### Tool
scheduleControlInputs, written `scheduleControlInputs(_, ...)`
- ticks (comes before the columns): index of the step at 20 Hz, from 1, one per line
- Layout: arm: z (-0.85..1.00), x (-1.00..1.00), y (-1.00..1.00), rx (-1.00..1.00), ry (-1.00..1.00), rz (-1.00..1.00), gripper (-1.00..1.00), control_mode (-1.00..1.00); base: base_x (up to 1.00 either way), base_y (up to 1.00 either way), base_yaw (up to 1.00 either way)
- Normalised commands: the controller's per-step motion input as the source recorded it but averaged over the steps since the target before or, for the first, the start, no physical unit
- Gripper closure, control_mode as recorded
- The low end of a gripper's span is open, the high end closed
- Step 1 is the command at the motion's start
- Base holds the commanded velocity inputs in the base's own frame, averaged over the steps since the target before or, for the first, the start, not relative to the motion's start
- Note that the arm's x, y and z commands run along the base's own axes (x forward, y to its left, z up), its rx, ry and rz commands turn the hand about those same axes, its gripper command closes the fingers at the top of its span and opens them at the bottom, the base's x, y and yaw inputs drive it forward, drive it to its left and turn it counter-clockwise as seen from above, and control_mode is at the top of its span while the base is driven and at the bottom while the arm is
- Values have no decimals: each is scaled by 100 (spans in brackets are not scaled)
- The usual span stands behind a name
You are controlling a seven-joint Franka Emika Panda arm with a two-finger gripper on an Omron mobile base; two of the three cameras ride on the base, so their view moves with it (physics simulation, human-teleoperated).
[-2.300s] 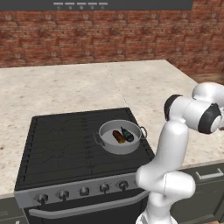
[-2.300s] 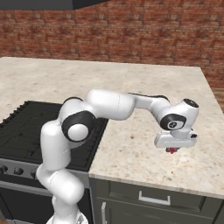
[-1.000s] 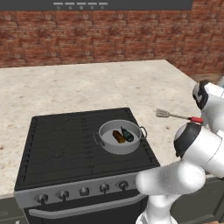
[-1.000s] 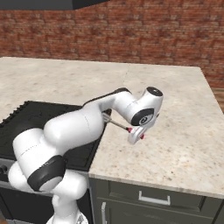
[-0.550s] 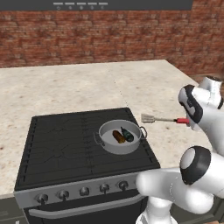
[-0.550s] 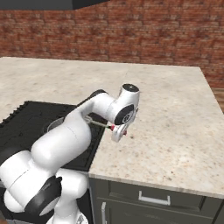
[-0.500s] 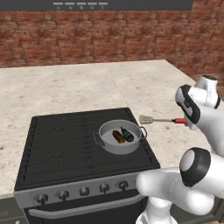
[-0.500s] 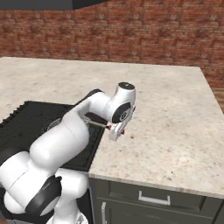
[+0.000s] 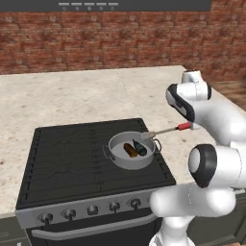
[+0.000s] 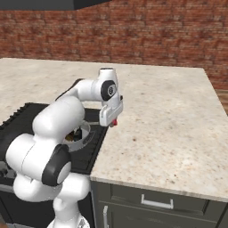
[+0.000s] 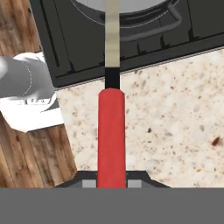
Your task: Put the sweet potato and eggplant in the pot. Retrieve the spatula and lightly stir the vegetables in the pot.
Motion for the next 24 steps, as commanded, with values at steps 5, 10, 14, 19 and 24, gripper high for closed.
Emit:
scheduleControlInputs(5,1,17,-7,0,3,5,100,-100,0,0,0)
scheduleControlInputs(10,0,0,7,-1,-3,9,100,-100,0,0,0)
scheduleControlInputs(14,0,2,1,-9,-2,11,100,-100,0,0,0)
scheduleControlInputs(19,-14,18,10,-12,0,5,100,-100,0,0,0)
scheduleControlInputs(24,-2,32,3,-13,0,0,100,-100,0,0,0)
